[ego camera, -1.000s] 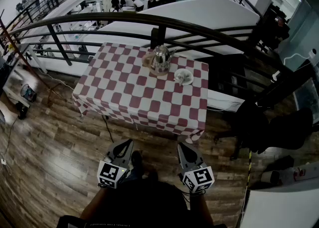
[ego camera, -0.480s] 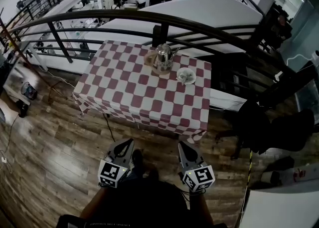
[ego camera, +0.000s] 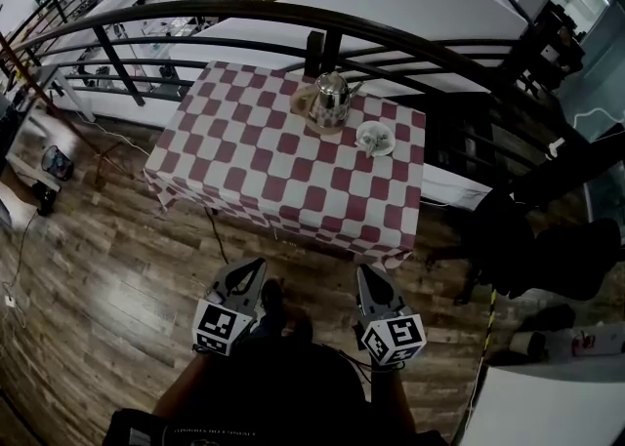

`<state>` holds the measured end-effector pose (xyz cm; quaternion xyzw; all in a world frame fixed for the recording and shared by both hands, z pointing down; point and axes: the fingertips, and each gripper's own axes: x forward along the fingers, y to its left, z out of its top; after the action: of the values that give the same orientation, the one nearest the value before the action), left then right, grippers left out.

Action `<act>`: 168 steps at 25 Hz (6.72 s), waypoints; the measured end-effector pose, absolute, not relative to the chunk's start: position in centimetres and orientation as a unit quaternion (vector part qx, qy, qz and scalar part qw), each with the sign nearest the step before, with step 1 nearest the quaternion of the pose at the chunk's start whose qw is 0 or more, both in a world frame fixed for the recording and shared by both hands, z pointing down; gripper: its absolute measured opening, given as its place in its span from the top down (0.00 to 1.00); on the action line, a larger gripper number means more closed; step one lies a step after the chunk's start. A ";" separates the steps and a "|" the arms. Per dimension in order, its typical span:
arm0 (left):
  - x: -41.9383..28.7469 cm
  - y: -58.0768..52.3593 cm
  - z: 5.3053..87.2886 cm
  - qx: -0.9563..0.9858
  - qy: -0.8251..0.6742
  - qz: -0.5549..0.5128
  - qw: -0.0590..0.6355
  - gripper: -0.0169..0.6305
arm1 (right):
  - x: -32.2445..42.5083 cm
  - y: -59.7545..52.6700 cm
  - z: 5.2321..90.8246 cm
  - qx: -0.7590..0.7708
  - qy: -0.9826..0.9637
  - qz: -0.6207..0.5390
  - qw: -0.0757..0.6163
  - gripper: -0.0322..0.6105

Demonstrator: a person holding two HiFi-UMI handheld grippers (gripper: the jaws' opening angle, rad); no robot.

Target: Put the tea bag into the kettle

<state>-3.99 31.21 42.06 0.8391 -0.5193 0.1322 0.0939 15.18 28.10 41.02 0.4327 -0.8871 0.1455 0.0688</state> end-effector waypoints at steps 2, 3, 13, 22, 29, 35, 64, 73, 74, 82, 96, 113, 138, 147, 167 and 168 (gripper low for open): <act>-4.4 30.5 42.2 0.840 -0.517 0.135 0.095 0.96 | 14.7 27.4 41.2 0.432 -0.887 0.148 0.070 0.92; -4.6 30.2 42.3 0.841 -0.516 0.136 0.096 0.96 | 14.4 27.0 41.2 0.432 -0.886 0.150 0.070 0.92; -7.1 25.4 42.4 0.849 -0.503 0.134 0.096 0.96 | 11.1 22.8 41.2 0.434 -0.885 0.148 0.077 0.92; -9.7 22.0 43.5 0.860 -0.481 0.134 0.100 0.96 | 8.0 19.8 41.3 0.447 -0.879 0.144 0.083 0.92; -11.8 20.9 44.0 0.859 -0.483 0.138 0.099 0.96 | 6.3 18.9 41.5 0.449 -0.877 0.148 0.089 0.92; -13.4 20.1 44.1 0.852 -0.495 0.137 0.101 0.96 | 5.4 17.5 41.0 0.443 -0.881 0.138 0.093 0.92; -9.8 2.5 42.2 0.866 -0.472 0.148 0.079 0.96 | 8.8 -1.5 41.6 0.450 -0.876 0.152 0.079 0.92; -8.6 -2.1 42.8 0.859 -0.479 0.166 0.072 0.96 | 9.6 -6.5 43.0 0.432 -0.884 0.163 0.077 0.92; -8.6 -2.4 42.9 0.857 -0.482 0.167 0.072 0.96 | 9.7 -6.8 43.2 0.430 -0.884 0.164 0.077 0.92; -8.0 -5.2 42.6 0.851 -0.486 0.187 0.062 0.96 | 10.6 -9.3 43.2 0.424 -0.887 0.168 0.071 0.92; -7.1 -12.9 43.3 0.858 -0.471 0.195 0.056 0.96 | 12.2 -11.1 44.3 0.457 -0.867 0.187 0.064 0.92; -0.8 -24.6 45.3 0.888 -0.389 0.240 0.055 0.74 | 13.2 -13.5 47.1 0.488 -0.837 0.223 0.103 0.92; 0.4 -26.5 45.3 0.895 -0.381 0.228 0.051 0.82 | 17.4 -15.5 50.5 0.539 -0.793 0.249 0.139 0.92; -0.9 -24.7 43.2 0.893 -0.393 0.214 0.049 0.82 | 16.3 -15.2 53.9 0.482 -0.812 0.241 0.223 0.92; -3.4 -20.0 43.6 0.883 -0.413 0.211 0.070 0.82 | 17.4 -19.4 64.0 0.521 -0.751 0.285 0.289 0.65; -3.6 -20.0 43.5 0.882 -0.415 0.210 0.070 0.82 | 17.5 -19.4 64.1 0.526 -0.747 0.285 0.292 0.66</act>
<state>-3.63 -20.04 43.54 0.8823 -0.4152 0.2103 0.0699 17.50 -19.44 64.06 0.5258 -0.7467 0.2846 0.2916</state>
